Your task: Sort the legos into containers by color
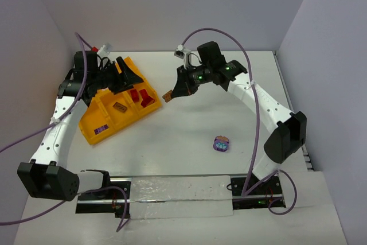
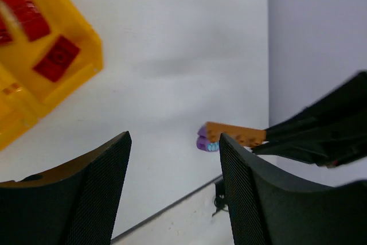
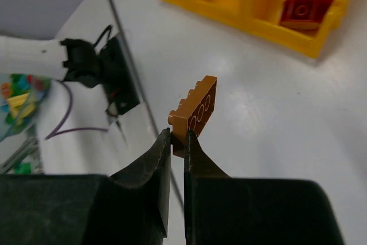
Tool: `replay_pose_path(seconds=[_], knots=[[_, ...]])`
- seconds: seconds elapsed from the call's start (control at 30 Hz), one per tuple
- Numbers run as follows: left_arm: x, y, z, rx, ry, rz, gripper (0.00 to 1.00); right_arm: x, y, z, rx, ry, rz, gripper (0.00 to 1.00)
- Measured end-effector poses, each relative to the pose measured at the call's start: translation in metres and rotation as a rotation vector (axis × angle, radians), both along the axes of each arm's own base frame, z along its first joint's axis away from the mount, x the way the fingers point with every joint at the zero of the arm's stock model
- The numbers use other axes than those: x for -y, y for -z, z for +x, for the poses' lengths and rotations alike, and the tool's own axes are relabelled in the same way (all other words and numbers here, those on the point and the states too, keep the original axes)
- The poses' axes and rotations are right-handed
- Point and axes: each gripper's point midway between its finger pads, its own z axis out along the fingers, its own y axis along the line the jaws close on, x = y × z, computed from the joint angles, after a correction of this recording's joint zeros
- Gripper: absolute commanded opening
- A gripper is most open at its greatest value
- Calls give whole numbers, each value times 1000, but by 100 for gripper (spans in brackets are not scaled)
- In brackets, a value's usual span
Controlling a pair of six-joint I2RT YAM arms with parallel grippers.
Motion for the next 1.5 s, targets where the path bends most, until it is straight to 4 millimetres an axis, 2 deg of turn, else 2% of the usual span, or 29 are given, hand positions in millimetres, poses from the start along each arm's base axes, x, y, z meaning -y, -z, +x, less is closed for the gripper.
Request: replay_pose_path(seconds=[0.27,0.6,0.93,1.1,1.5], knots=[[38,-29,-22,95,284,-159,74,-13,-8,-32,-269,-194,95,0],[57,-14,-60,56,499,-316,80,-10,-24,-45,-450,-243,173,0],[78,-19,-92,52,649,-385,80,-10,-31,-50,-501,-258,194,0],[87,-18,-99,46,687,-392,80,-11,-34,-50,-513,-265,205,0],[100,-13,-100,26,731,-406,61,-15,-39,-47,-535,-285,235,0]])
